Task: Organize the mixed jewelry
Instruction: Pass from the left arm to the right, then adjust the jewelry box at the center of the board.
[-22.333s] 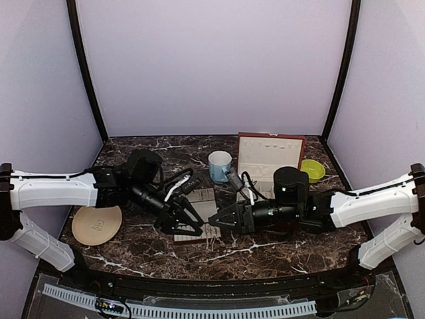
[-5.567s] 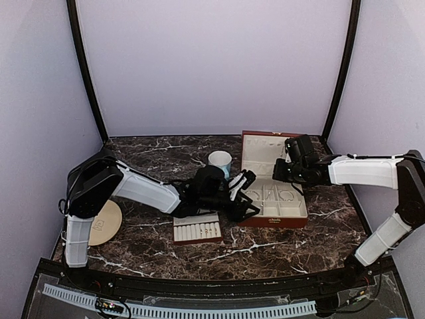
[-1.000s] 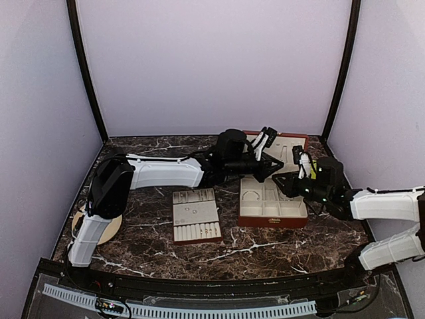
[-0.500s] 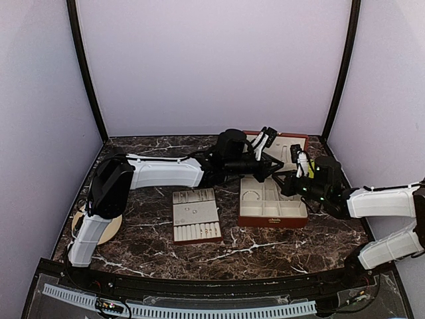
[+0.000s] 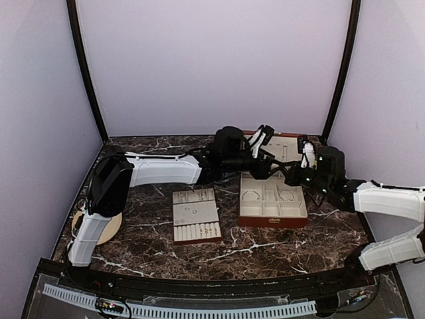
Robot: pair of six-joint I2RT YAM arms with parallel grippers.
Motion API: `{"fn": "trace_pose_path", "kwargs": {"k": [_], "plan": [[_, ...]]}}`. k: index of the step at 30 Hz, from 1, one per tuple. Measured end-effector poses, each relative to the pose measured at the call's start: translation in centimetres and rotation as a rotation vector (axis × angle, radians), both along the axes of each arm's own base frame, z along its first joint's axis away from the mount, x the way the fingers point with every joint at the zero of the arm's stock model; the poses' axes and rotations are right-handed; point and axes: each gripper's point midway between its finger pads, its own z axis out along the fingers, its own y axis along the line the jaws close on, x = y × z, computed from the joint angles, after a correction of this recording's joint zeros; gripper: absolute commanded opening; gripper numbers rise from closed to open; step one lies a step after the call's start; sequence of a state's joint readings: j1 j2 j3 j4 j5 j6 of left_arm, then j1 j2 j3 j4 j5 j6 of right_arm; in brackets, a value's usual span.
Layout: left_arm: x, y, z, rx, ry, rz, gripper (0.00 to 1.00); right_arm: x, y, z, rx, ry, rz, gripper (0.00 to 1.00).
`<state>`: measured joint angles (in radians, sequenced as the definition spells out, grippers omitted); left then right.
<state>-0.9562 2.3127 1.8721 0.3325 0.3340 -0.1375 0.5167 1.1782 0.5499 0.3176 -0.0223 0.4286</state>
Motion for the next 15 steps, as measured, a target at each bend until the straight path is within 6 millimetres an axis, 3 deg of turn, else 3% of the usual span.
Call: {"fn": "trace_pose_path", "kwargs": {"k": [6, 15], "plan": [[0.8, 0.9, -1.1, 0.046, -0.06, -0.003, 0.54, 1.7, -1.6, 1.8, 0.005, 0.003, -0.088, 0.0], [2.4, 2.7, -4.5, 0.187, -0.203, 0.026, 0.49, 2.6, -2.6, 1.9, 0.015, 0.031, -0.132, 0.0]]}}
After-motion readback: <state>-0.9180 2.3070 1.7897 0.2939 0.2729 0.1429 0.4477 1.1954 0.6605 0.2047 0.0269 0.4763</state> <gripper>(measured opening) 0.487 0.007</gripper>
